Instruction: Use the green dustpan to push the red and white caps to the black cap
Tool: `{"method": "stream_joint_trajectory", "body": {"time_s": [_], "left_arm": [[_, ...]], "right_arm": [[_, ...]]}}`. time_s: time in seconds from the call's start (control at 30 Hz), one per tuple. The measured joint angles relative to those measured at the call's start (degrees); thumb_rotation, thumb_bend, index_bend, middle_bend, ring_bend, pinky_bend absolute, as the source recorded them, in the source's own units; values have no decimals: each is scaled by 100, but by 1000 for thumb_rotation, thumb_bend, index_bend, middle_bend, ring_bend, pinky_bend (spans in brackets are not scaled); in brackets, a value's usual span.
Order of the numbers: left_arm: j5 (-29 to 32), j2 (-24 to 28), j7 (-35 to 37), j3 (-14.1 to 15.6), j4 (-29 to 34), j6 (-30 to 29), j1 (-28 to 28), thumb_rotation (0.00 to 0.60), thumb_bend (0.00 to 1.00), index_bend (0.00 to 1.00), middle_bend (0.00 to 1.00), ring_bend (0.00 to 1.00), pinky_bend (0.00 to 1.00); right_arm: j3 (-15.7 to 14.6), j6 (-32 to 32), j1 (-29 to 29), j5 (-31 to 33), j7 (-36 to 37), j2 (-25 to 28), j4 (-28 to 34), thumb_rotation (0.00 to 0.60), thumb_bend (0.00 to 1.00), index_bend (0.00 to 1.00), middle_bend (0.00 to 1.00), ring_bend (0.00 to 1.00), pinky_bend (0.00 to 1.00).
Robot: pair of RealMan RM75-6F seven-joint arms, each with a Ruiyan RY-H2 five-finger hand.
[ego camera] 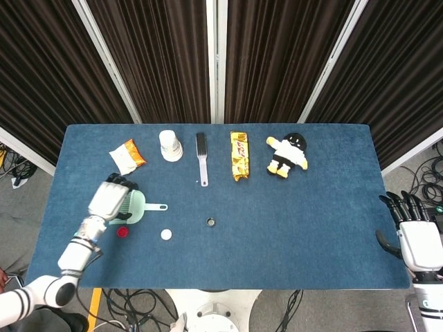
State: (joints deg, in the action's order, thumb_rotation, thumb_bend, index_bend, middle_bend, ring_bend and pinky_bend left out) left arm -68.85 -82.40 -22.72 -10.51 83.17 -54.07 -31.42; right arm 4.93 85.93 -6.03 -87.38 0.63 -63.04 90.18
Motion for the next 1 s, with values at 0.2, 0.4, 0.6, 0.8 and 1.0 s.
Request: {"method": "stream_joint_trajectory", "body": {"time_s": [0.2, 0.4, 0.6, 0.8, 1.0], "left_arm": [[618, -513, -647, -8, -330, 251, -374, 600, 129, 301, 373, 245, 174], [1016, -911, -1132, 44, -546, 288, -644, 600, 152, 322, 372, 245, 174], [1252, -1147, -1309, 136, -722, 369, -831, 600, 206, 338, 391, 245, 173], [1338, -1266, -1433, 244, -889, 329, -919, 600, 252, 362, 397, 245, 174], [1501, -1316, -1744, 348, -933, 264, -990, 600, 256, 386, 421, 266, 174]], "right_arm": [[23, -3, -7, 34, 69, 1, -47, 600, 219, 149, 117, 0, 0], [26, -51, -14, 74, 161, -1, -107, 600, 218, 150, 113, 0, 0], [32, -56, -15, 92, 250, -10, -166, 600, 215, 150, 112, 0, 0], [30, -54, 2, 116, 290, -3, -192, 600, 192, 151, 104, 0, 0], [31, -67, 4, 143, 296, -40, -220, 600, 161, 152, 105, 0, 0]]}}
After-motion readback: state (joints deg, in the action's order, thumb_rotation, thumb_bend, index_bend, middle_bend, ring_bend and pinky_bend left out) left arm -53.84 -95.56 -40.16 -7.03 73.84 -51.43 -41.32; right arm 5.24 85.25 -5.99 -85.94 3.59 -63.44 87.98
